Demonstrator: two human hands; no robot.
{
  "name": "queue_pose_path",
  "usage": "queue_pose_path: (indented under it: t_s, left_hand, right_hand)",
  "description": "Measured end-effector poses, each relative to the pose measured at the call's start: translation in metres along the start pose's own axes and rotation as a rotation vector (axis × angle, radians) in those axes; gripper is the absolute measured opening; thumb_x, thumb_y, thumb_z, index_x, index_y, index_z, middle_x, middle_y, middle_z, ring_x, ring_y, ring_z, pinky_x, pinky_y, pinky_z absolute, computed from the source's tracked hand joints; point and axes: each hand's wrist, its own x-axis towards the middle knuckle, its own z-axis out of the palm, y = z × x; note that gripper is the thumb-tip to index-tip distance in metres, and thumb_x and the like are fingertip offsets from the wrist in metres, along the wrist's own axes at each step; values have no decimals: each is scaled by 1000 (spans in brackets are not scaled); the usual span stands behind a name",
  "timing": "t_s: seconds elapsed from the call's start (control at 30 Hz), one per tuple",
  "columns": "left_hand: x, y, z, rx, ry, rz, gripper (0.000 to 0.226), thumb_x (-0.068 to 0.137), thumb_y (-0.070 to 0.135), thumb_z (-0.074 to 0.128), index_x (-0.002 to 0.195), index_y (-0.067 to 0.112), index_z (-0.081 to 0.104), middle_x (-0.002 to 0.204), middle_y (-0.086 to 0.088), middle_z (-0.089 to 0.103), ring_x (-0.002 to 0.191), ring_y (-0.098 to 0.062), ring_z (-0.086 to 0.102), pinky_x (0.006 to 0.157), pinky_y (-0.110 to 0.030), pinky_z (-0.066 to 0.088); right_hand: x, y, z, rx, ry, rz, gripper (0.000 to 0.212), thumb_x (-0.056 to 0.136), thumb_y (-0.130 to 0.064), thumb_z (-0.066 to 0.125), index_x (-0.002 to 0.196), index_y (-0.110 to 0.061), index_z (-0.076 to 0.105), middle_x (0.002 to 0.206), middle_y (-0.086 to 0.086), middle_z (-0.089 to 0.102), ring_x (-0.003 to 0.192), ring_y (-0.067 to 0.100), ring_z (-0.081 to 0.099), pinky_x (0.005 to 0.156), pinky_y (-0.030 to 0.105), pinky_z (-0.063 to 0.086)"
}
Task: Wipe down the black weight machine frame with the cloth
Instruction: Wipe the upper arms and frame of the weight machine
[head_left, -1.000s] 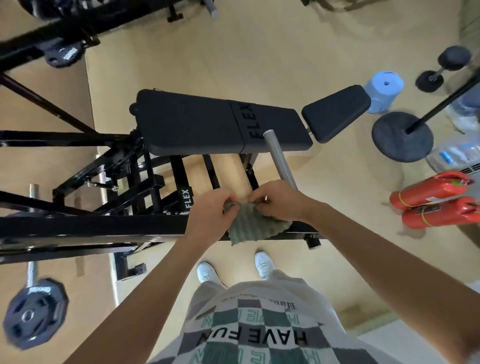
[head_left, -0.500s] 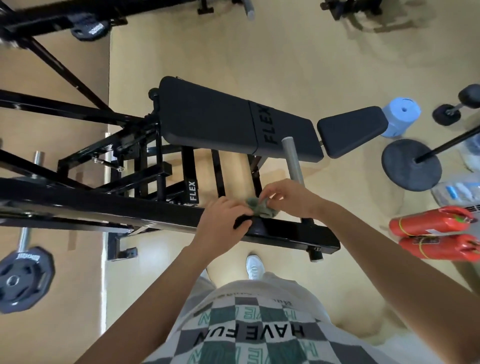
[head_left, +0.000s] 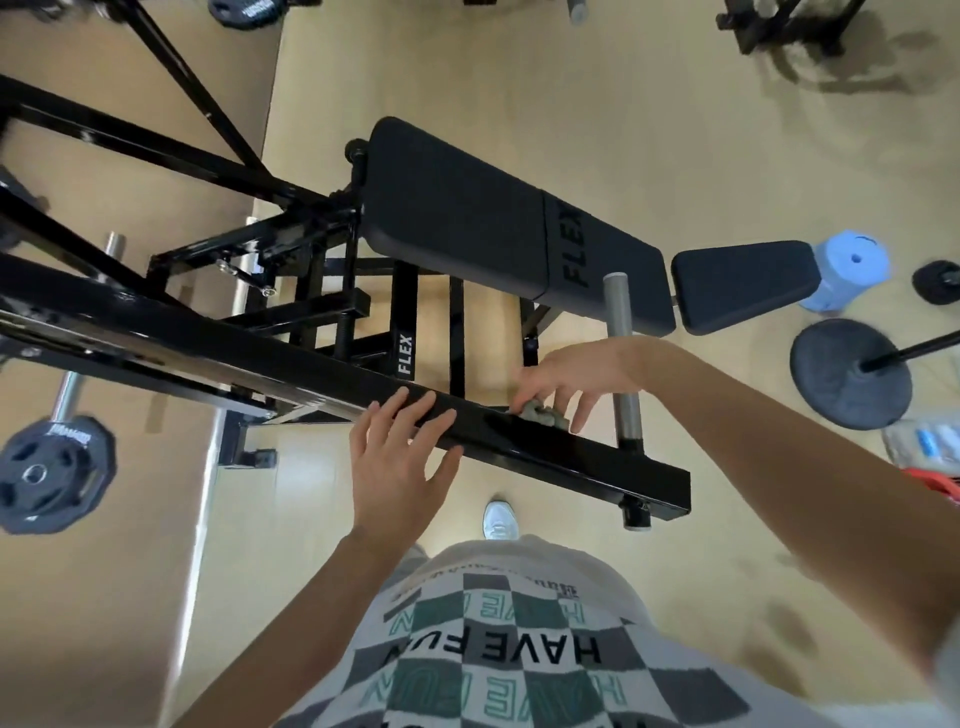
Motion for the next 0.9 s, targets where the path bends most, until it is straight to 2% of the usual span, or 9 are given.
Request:
queue_pose_path:
  t_s: [0.13,0.27,0.4,0.57,0.7,0.9]
  left_hand:
    - [-1,-3,4,-4,57,10,32,92,36,73,120,20,74,132,-4,68,136,-28,52,119,-46,30]
    - [-2,-2,6,1,88,7,31,92,36,73,119,20,74,131,-4,68,136,-27,53,119,-47,31]
    - [-3,-3,7,-3,94,2,32,93,38,71,120,20,74,132,-4,68,137,-27,52,120,-47,31]
    - [-5,-4,9,-15,100,-3,34,94,39,68,120,20,74,133,-3,67,138,-25,51,120,-48,32]
    - [-3,-5,11,-13,99,-7,35,93,40,68,121,21,73,133,-3,67,138,-25,51,120,-47,31]
    - [-4,-4,12,-11,110,-9,34,92,39,70,121,20,73,133,-3,67,138,-25,50,120,-48,32]
  right_hand:
    - [14,-19,1,-13,-36,-8,66,99,-70,30,132,-25,64,135,7,58,113,27,63,96,42,57]
    - [26,-30,6,44,-32,-30,72,97,-72,28,135,-22,64,130,7,58,114,27,62,98,42,56]
    - [26,-26,6,121,-23,-42,68,100,-69,29,133,-22,65,128,5,59,116,28,62,92,38,58]
    - [18,-5,2,197,-12,-74,60,103,-61,30,122,-23,73,134,5,55,120,32,59,104,48,52]
    - [18,10,1,269,30,-78,48,103,-51,39,115,-22,76,139,8,54,119,35,58,105,48,51]
    - [25,-13,12,249,40,-77,56,102,-56,34,124,-21,71,135,11,55,119,36,58,99,42,53]
